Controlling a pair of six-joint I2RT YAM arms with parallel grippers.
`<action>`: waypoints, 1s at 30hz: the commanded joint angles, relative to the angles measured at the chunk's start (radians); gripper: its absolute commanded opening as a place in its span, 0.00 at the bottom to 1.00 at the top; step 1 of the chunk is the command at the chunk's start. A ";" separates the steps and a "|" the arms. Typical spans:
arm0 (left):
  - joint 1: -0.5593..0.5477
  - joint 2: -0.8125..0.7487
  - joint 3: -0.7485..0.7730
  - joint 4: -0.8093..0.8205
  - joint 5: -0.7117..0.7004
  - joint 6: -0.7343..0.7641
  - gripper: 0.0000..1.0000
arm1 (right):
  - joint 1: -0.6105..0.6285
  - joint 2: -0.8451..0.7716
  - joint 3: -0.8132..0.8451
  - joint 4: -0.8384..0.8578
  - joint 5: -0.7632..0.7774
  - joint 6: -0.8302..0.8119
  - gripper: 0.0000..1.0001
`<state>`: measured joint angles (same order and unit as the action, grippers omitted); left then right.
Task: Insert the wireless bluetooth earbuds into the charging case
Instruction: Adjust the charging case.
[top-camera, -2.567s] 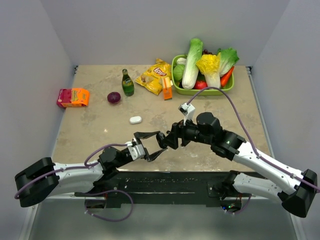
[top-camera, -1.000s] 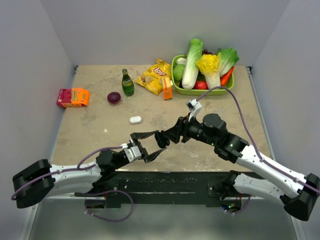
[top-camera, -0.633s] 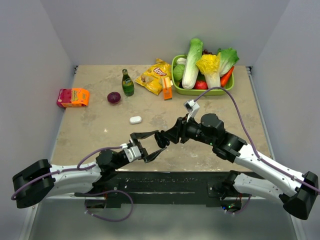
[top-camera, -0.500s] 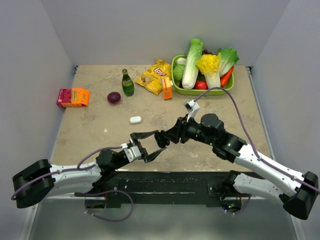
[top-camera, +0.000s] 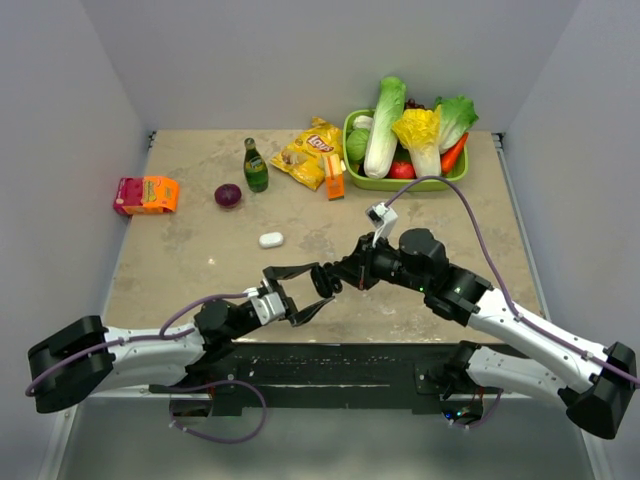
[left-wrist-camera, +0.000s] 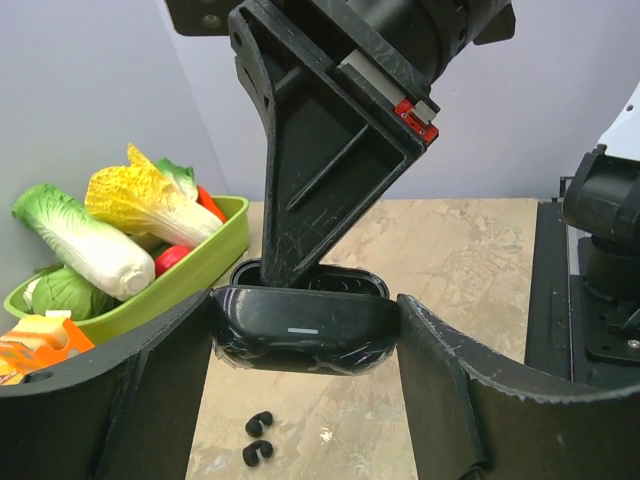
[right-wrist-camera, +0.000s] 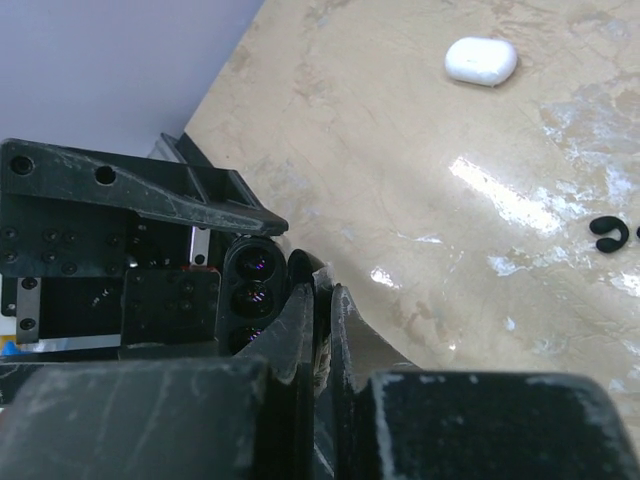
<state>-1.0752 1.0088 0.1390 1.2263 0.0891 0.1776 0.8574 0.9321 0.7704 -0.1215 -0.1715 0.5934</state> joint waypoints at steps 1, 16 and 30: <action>-0.003 0.016 0.002 0.098 -0.035 -0.016 0.00 | -0.006 -0.007 0.075 -0.053 0.073 -0.093 0.00; -0.003 0.099 0.103 -0.077 -0.086 -0.082 0.55 | -0.003 -0.015 0.217 -0.173 0.106 -0.326 0.00; -0.003 0.111 0.103 -0.053 -0.124 -0.084 0.64 | 0.000 -0.007 0.248 -0.204 0.076 -0.365 0.00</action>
<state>-1.0843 1.1080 0.2451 1.2011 0.0357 0.1398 0.8631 0.9501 0.9443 -0.3531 -0.0814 0.2974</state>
